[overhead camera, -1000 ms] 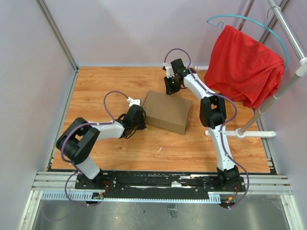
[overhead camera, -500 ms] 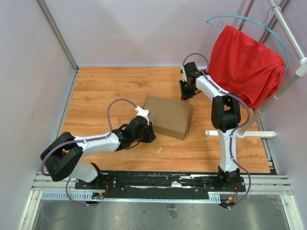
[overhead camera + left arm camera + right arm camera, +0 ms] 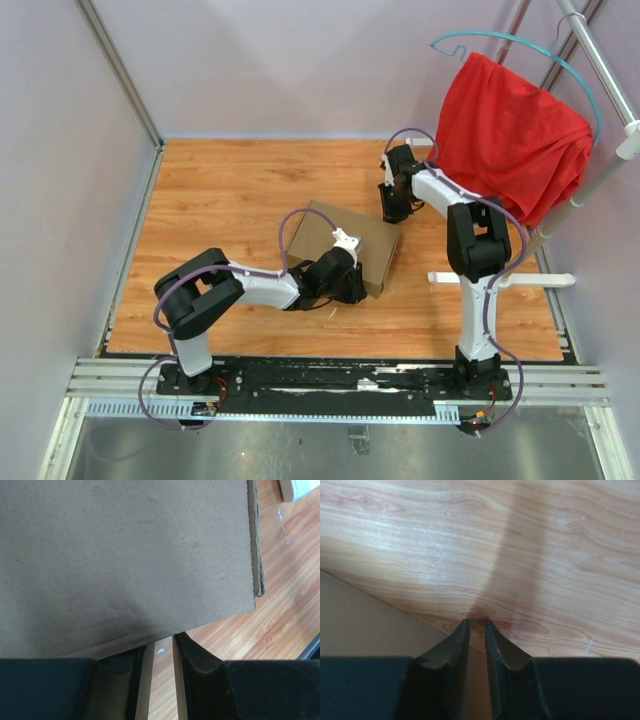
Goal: Fold the paper box
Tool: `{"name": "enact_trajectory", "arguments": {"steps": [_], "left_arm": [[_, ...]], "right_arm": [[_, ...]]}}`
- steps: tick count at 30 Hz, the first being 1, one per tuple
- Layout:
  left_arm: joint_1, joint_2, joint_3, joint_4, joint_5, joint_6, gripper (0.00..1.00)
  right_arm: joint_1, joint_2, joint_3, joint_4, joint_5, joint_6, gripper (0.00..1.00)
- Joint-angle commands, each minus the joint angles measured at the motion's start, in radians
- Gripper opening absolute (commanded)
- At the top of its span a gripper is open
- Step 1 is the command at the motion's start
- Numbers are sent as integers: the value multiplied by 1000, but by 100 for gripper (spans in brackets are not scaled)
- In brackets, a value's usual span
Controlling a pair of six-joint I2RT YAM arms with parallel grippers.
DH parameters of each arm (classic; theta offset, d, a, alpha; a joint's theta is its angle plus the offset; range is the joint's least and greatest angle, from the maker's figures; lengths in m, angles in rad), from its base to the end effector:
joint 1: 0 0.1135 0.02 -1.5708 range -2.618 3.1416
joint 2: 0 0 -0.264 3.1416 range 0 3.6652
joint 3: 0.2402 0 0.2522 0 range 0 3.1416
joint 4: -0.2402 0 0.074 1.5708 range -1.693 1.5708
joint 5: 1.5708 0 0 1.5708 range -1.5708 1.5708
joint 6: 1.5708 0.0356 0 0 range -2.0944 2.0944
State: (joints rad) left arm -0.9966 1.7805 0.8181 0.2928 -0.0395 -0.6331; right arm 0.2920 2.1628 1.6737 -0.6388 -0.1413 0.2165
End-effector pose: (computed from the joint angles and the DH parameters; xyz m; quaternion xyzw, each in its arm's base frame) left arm 0.1913 -0.2932 0.1370 0.1542 0.8867 -0.3046 0.3116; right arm 0.4377 0.1368 0.1717 -0.0522 0.9719 0.1218 0.1947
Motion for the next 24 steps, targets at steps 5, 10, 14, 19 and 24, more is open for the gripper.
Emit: {"name": "enact_trajectory", "arguments": {"steps": [5,10,14,19,24], "left_arm": [[-5,81,94,62,-193,12,28],[-27,76,129,32,-369,-13,29],[-32,44,119,0,-422,-10,33],[-33,-23,71,5,-452,24,42],[-32,-61,84,-95,-481,68,41]], "right_arm": [[52,-60,-70,27,-138,-64,22],[148,-2,38,-29,-158,-142,23],[180,44,132,-60,-134,-144,23],[173,82,258,-87,-66,-127,24],[146,39,261,-90,-15,-91,24]]}}
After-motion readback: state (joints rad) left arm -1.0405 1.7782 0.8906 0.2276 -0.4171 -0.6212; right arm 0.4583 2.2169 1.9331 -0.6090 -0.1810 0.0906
